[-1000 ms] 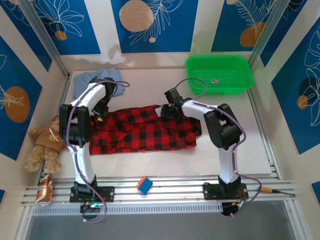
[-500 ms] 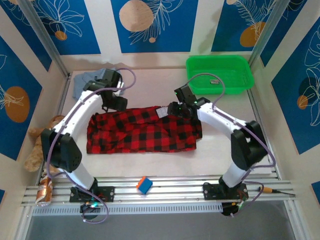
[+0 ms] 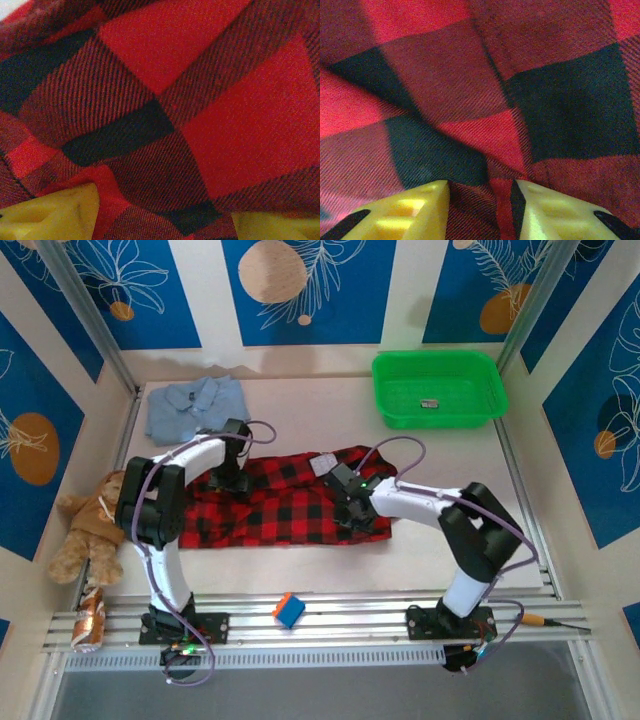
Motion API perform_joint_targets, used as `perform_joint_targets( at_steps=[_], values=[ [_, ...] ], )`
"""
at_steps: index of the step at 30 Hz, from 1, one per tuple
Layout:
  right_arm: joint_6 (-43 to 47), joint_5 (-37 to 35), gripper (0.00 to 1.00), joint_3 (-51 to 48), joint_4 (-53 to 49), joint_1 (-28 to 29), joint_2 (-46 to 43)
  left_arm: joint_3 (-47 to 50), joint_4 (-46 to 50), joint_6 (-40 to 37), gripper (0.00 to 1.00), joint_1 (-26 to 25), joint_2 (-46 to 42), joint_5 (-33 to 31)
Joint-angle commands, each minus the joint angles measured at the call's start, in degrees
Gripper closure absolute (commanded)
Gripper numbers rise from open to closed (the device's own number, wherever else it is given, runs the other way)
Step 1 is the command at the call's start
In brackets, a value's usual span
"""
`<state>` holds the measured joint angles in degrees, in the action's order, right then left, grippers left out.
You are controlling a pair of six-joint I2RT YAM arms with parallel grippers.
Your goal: Fold and stack the long sleeve shirts
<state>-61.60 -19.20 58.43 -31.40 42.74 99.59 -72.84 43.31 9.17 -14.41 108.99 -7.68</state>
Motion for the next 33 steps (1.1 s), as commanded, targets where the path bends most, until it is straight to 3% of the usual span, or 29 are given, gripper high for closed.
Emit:
perform_joint_targets(
  at_steps=[1,8,11,16,19,24,28,33],
  values=[
    [-9.01,-0.89,0.61,4.02,1.27,-2.77,4.38,4.43,-0.37,2.93,0.3,3.07,-2.8,0.78],
    [-12.63,0.79,0.6,18.16,4.41,-9.24,16.47,8.74,0.22,4.49,0.28,3.68,-5.39,2.8],
    [-13.15,1.81,0.6,26.79,4.02,-12.24,23.62,11.76,-1.34,6.7,0.28,3.66,-7.16,7.29],
    [-10.03,15.2,0.57,38.12,19.93,-16.58,33.98,17.99,-7.56,12.88,0.29,2.47,-10.71,19.07],
    [-5.5,22.13,0.53,45.74,24.83,-17.03,37.69,19.54,-9.0,15.53,0.31,-1.01,-14.88,24.07],
    [2.69,26.24,0.46,46.5,28.16,-17.29,31.98,21.51,-7.01,19.74,0.21,-4.53,-31.07,27.08],
    [10.98,26.47,0.42,47.0,19.15,-16.68,23.58,19.87,-1.61,19.73,0.08,-4.24,-41.92,25.08],
    [14.71,24.34,0.39,41.52,7.64,-12.75,14.18,15.21,4.77,16.16,0.05,-1.02,-40.99,13.3]
  ],
)
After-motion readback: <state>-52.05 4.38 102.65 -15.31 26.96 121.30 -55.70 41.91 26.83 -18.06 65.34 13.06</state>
